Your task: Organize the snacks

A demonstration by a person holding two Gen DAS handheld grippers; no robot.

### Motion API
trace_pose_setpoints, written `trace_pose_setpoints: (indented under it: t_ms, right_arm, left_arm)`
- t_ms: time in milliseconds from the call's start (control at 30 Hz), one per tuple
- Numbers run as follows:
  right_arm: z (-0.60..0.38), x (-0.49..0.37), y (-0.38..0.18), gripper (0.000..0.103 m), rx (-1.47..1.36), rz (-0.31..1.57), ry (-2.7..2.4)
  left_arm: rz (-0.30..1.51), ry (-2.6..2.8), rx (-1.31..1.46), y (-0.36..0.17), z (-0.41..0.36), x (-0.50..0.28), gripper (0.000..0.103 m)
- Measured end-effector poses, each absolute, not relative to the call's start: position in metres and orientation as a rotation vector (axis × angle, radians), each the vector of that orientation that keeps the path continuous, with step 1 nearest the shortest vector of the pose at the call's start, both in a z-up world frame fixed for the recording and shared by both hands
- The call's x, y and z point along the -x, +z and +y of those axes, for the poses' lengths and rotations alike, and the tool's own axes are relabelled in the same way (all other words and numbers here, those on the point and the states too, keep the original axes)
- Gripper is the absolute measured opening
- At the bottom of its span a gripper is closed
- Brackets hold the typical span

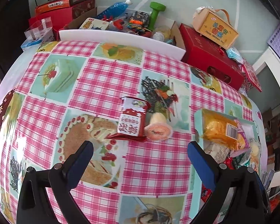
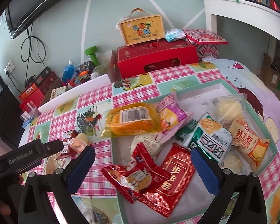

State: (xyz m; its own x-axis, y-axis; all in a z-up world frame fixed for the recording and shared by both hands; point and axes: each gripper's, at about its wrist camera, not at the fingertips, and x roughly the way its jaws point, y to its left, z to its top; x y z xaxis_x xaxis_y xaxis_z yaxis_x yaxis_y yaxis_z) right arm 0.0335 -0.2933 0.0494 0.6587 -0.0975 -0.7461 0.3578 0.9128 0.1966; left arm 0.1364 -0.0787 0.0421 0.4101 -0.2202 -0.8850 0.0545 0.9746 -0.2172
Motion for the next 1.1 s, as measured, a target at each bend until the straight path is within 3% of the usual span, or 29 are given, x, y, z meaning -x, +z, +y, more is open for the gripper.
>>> trace_pose_setpoints:
  t_ms: [567, 1100]
  right_arm:
    - [-0.237, -0.073, 0.062, 0.103, -0.315, 0.804, -0.129]
    - [-0.198, -0.110, 0.030, 0.085, -0.234, 0.907, -0.075]
  left_arm:
    - [1.179, -0.092, 0.248, 0.024, -0.019, -0.170, 0.100]
    - [1.182, -0.082, 0.326, 0.008, 0.003, -0.189, 0.100]
